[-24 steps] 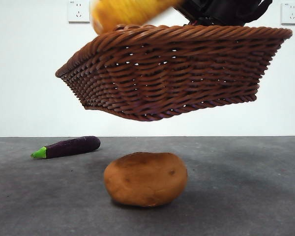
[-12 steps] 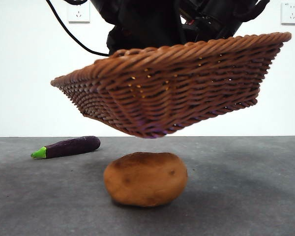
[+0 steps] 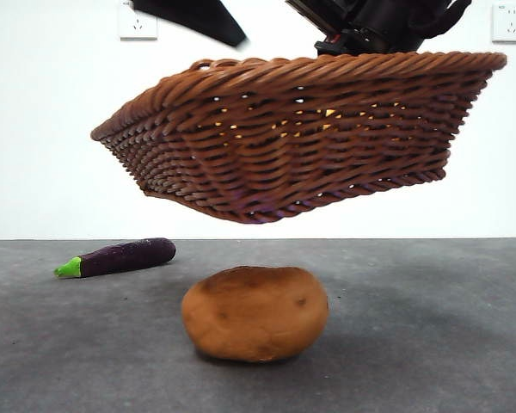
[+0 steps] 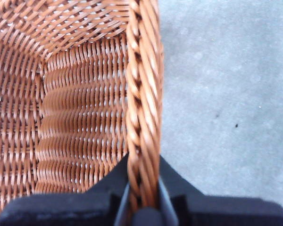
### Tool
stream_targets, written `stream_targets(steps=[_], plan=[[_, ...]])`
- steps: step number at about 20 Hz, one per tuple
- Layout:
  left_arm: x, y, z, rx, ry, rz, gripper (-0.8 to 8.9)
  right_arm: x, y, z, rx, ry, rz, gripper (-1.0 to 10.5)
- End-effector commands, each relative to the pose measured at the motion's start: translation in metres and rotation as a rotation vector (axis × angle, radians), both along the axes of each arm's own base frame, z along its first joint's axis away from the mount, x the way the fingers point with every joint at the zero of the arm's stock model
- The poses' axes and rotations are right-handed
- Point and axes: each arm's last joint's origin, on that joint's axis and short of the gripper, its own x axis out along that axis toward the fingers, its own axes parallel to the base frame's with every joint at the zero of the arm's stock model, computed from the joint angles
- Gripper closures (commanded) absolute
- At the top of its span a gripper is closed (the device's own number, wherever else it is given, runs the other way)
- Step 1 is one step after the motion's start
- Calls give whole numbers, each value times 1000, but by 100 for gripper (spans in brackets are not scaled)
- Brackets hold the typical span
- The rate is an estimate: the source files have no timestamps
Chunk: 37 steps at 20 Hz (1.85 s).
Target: Help me put the vegetables on the table into the basket
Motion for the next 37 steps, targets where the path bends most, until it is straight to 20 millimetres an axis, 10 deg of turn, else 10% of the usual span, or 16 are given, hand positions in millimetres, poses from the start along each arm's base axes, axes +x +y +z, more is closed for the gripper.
stream_targets(steps=[1, 6, 13, 21, 33, 37], plan=[[-9, 25, 16, 2, -77, 68, 252, 2, -13, 13, 12, -22, -20, 958], [-17, 64, 20, 144, -130, 95, 252, 2, -61, 70, -25, -125, -117, 959], [27, 20, -31, 225, 18, -157, 252, -30, -112, 137, -56, -248, -215, 959], [55, -32, -99, 321, 109, -277, 251, -40, -122, 143, -76, -264, -219, 959], [74, -51, -161, 412, 222, -299, 267, -39, -122, 144, -88, -284, -197, 959], [75, -52, -161, 404, 221, -285, 683, -39, -122, 144, -88, -284, -197, 959]])
